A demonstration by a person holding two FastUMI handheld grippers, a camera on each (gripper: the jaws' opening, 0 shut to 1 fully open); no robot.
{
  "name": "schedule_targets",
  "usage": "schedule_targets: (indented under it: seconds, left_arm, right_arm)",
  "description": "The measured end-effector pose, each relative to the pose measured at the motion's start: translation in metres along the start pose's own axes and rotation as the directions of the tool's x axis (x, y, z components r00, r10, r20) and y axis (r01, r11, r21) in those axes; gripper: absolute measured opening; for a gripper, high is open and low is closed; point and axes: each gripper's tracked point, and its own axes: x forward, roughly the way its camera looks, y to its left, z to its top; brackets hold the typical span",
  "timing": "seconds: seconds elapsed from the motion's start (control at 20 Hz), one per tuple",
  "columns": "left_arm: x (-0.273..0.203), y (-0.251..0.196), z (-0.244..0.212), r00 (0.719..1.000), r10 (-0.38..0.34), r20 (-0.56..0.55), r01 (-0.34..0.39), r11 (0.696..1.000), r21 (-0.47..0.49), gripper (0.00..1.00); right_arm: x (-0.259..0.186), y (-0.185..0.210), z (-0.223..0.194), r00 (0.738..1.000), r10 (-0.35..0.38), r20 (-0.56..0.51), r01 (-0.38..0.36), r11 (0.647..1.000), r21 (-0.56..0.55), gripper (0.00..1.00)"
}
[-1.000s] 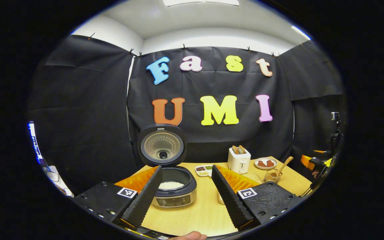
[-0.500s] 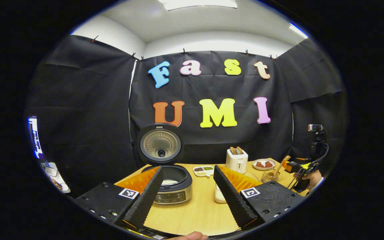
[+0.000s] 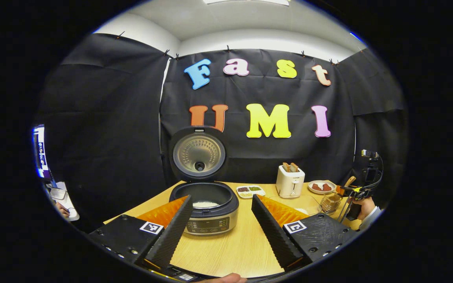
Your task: Close the left gripper, press the button to open the rice cooker; take a wooden spoon from the chopstick holder with the right hand, scoop a spoonful of rice and pour it into the rice cooker, then put the wooden spoon back into the chopstick holder.
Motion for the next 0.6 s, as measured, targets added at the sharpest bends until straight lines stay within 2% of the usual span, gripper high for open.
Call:
schedule_targets:
  seconds: [0.05, 0.1, 0.15, 0.25, 0.3, 0.35, 0.4, 0.45, 0.5, 0.55, 0.6]
  left_arm:
    - [0.0, 0.001, -0.002, 1.0, 0.0, -0.005, 0.0, 1.0, -0.001, 0.96]
    - [0.0, 0.001, -0.003, 1.0, 0.002, -0.008, -0.002, 1.0, -0.001, 1.0]
    - [0.0, 0.0, -0.003, 1.0, 0.0, -0.009, 0.0, 1.0, -0.002, 0.95]
    - [-0.003, -0.002, -0.003, 1.0, -0.014, -0.008, 0.014, 1.0, -0.006, 0.95]
    - [-0.002, -0.001, 0.0, 1.0, -0.018, -0.005, 0.018, 1.0, -0.007, 0.95]
    - [-0.003, -0.001, 0.001, 1.0, -0.021, -0.001, 0.021, 1.0, -0.006, 0.95]
    - [-0.004, -0.001, 0.001, 1.0, -0.02, -0.001, 0.02, 1.0, -0.003, 0.95]
    - [-0.005, 0.0, 0.002, 1.0, -0.02, 0.003, 0.02, 1.0, -0.001, 1.0]
    - [-0.007, 0.002, 0.004, 1.0, -0.019, 0.007, 0.019, 1.0, -0.001, 0.95]
    - [-0.009, 0.003, 0.005, 1.0, -0.02, 0.01, 0.02, 1.0, -0.003, 0.96]
    - [-0.01, 0.003, 0.005, 1.0, -0.022, 0.011, 0.022, 1.0, -0.006, 1.0]
  right_arm:
    - [0.006, 0.001, 0.0, 1.0, 0.014, -0.007, -0.014, 1.0, 0.019, 0.81]
    - [0.011, -0.003, -0.003, 1.0, 0.007, -0.008, -0.007, 0.999, 0.034, 0.67]
    - [0.013, -0.002, -0.001, 1.0, 0.023, -0.003, -0.022, 0.999, 0.044, 0.68]
    - [0.016, 0.003, 0.002, 0.999, 0.044, 0.012, -0.044, 0.997, 0.062, 0.4]
    - [0.014, 0.014, 0.005, 0.996, 0.083, 0.017, -0.084, 0.994, 0.071, 0.27]
    - [0.013, 0.015, 0.006, 0.997, 0.071, 0.014, -0.071, 0.996, 0.046, 0.19]
    - [0.013, 0.013, 0.011, 0.998, 0.06, 0.034, -0.061, 0.997, 0.041, 0.17]
    - [0.005, 0.021, 0.02, 0.996, 0.071, 0.047, -0.072, 0.997, 0.03, 0.16]
    - [0.001, 0.024, 0.029, 0.996, 0.065, 0.068, -0.066, 0.998, 0.006, 0.16]
    - [-0.005, 0.028, 0.04, 0.993, 0.068, 0.094, -0.067, 0.998, -0.011, 0.1]
    - [-0.013, 0.032, 0.05, 0.991, 0.072, 0.115, -0.068, 0.997, -0.032, 0.16]
